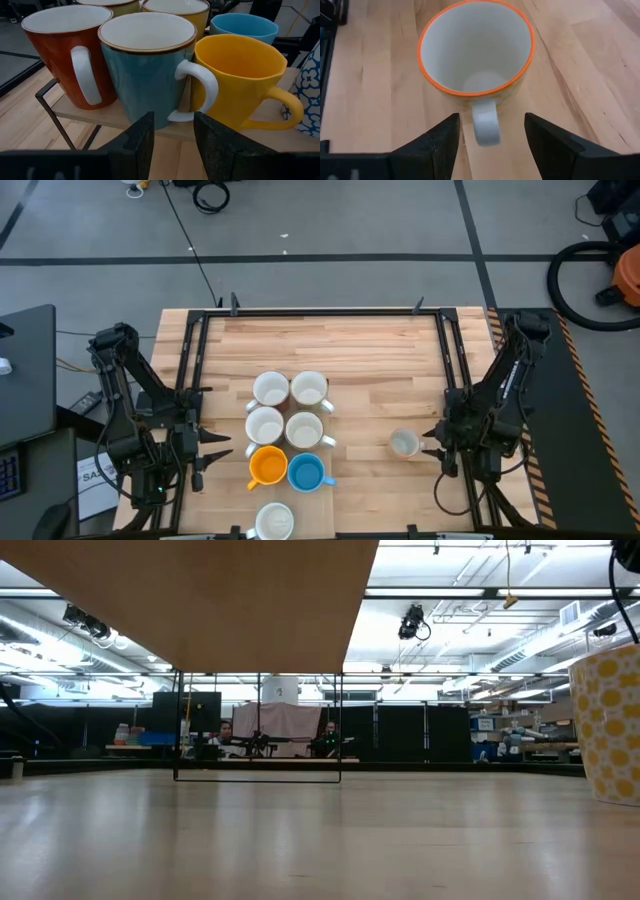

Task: Place coffee mugs
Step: Put the yellow mug on the shelf aligned with the blue mug

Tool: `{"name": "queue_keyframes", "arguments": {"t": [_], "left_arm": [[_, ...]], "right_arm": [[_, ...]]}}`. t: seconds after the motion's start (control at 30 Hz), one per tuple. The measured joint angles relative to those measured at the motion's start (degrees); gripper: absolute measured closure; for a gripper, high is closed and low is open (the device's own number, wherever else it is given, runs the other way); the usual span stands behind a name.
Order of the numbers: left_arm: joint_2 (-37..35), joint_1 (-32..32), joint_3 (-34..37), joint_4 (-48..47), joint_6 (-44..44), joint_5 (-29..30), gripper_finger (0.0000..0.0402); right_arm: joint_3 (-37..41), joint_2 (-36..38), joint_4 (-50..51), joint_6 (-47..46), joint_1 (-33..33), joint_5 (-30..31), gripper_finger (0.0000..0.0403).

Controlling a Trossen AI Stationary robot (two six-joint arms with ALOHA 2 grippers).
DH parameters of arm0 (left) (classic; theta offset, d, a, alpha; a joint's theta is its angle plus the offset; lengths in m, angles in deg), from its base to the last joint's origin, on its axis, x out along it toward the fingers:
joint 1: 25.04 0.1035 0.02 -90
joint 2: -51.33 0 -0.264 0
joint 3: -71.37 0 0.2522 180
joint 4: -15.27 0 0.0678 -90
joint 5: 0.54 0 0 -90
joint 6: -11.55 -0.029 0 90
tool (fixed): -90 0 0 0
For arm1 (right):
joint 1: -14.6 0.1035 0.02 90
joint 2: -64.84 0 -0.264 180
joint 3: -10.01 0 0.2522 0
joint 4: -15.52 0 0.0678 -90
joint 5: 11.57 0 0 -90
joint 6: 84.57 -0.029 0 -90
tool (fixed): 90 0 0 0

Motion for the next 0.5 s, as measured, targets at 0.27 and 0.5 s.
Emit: {"name": "queue_keyframes", "arguments": {"t": [0.27,0.5], "left_arm": [[0.0,0.0,0.0,0.0,0.0,0.0,0.0257],[0.0,0.0,0.0,0.0,0.0,0.0,0.0257]], "right_arm": [[0.0,-4.2,-2.0,0.0,-0.2,0.5,0.0174],[0.0,-6.2,-3.1,0.0,-1.8,2.5,0.0174]]}}
